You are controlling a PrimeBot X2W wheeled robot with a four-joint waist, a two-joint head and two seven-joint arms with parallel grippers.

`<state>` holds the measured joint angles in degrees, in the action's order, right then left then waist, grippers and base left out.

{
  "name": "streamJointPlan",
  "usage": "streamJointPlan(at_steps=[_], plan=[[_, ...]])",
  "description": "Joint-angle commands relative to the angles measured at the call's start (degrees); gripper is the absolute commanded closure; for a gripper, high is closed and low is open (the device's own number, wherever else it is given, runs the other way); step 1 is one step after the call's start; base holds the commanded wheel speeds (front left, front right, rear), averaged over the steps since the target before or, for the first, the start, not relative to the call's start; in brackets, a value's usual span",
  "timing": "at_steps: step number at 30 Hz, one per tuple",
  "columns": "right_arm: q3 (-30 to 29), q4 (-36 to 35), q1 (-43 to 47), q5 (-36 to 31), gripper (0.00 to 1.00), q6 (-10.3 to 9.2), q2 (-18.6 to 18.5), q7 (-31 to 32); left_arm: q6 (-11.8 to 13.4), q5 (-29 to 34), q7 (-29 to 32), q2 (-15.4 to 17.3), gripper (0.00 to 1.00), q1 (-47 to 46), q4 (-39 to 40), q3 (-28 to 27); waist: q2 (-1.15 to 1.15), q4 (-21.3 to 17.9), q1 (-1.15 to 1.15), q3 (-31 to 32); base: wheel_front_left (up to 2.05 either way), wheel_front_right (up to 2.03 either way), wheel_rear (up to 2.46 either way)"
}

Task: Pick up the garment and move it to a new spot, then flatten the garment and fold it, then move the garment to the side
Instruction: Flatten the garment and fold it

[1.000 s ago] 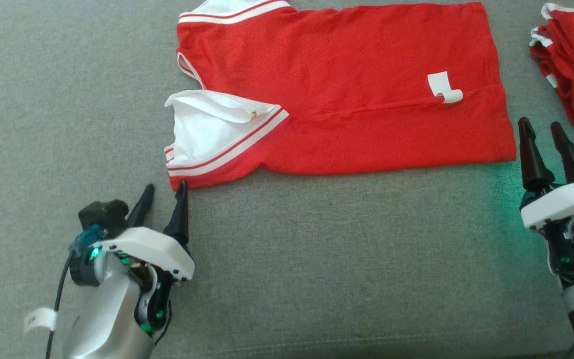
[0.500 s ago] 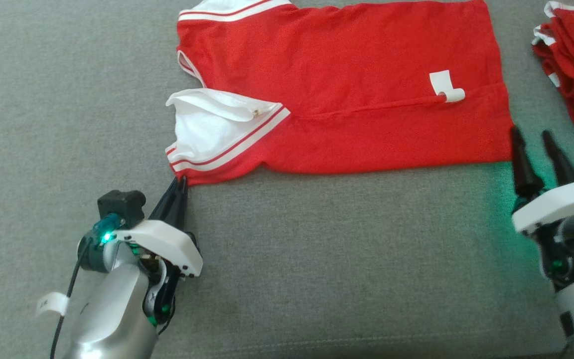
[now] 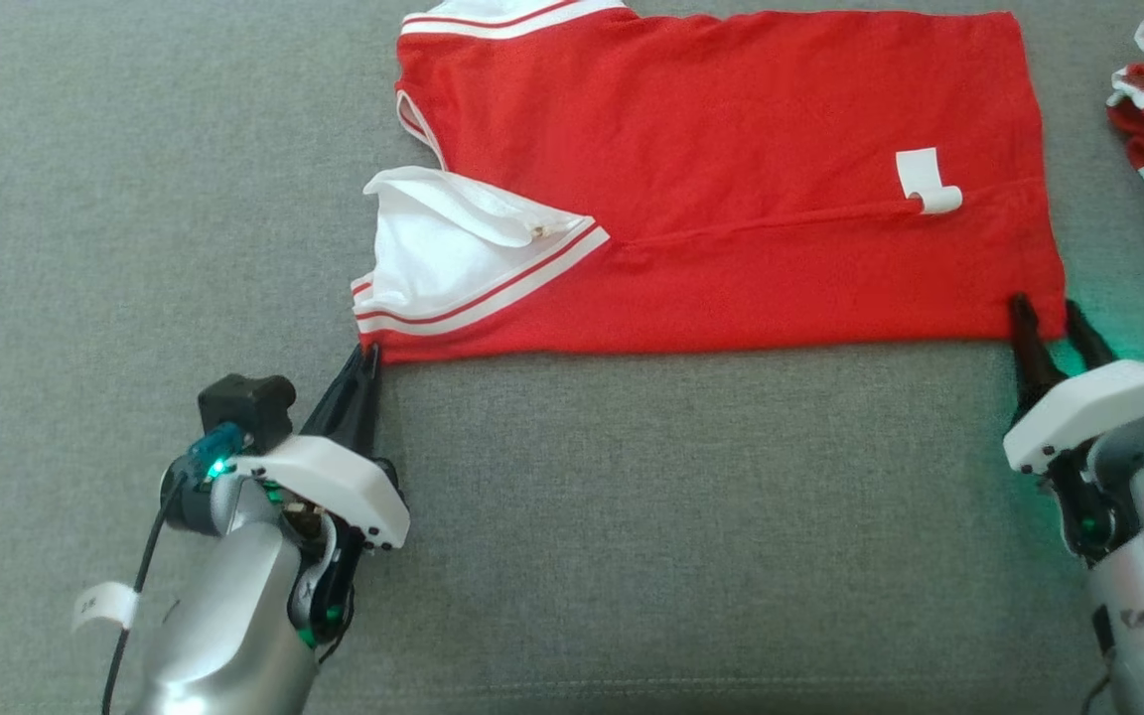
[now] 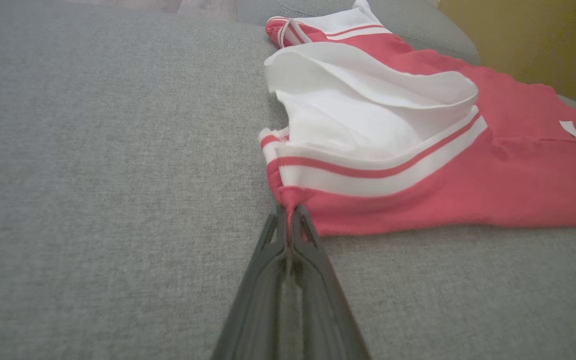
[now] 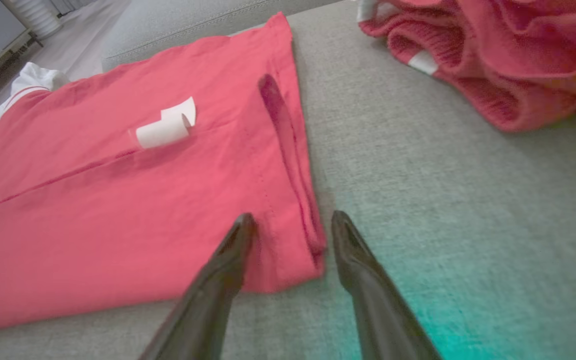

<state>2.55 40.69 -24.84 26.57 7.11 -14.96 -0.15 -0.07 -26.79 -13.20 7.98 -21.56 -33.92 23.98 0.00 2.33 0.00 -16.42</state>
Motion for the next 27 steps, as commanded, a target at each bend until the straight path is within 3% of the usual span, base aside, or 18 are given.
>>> streamJointPlan(at_steps=[1, 15, 21, 27], plan=[[0.90, -0.42, -0.29, 0.01, 1.00, 0.37, 0.10, 0.60, -0.28, -0.30, -0.66, 1.50, 1.00, -1.83, 1.49, -1.53, 0.00, 0.24, 0.00, 0.27, 0.00, 0.00, 0.00], [2.46, -8.76, 6.99, 7.02, 1.00, 0.37, -3.86, 2.15, 0.96, -1.65, -1.05, 2.78, 1.00, 5.83, 7.25, -2.00, 0.00, 2.25, 0.00, 4.84, 0.00, 0.00, 0.00], [0.11, -14.67, 13.99, 9.51, 1.00, 0.37, -5.76, 3.68, 2.62, -2.38, -0.20, 3.35, 1.00, 12.43, 13.91, -1.62, 0.00, 3.09, 0.00, 6.42, 0.00, 0.00, 0.00], [-4.17, -19.94, 22.48, 8.99, 1.00, 0.37, -5.24, 5.47, 4.49, -2.49, 2.34, 4.38, 1.00, 19.09, 20.41, -0.33, 0.00, 3.53, 0.00, 7.63, 0.00, 0.00, 0.00]])
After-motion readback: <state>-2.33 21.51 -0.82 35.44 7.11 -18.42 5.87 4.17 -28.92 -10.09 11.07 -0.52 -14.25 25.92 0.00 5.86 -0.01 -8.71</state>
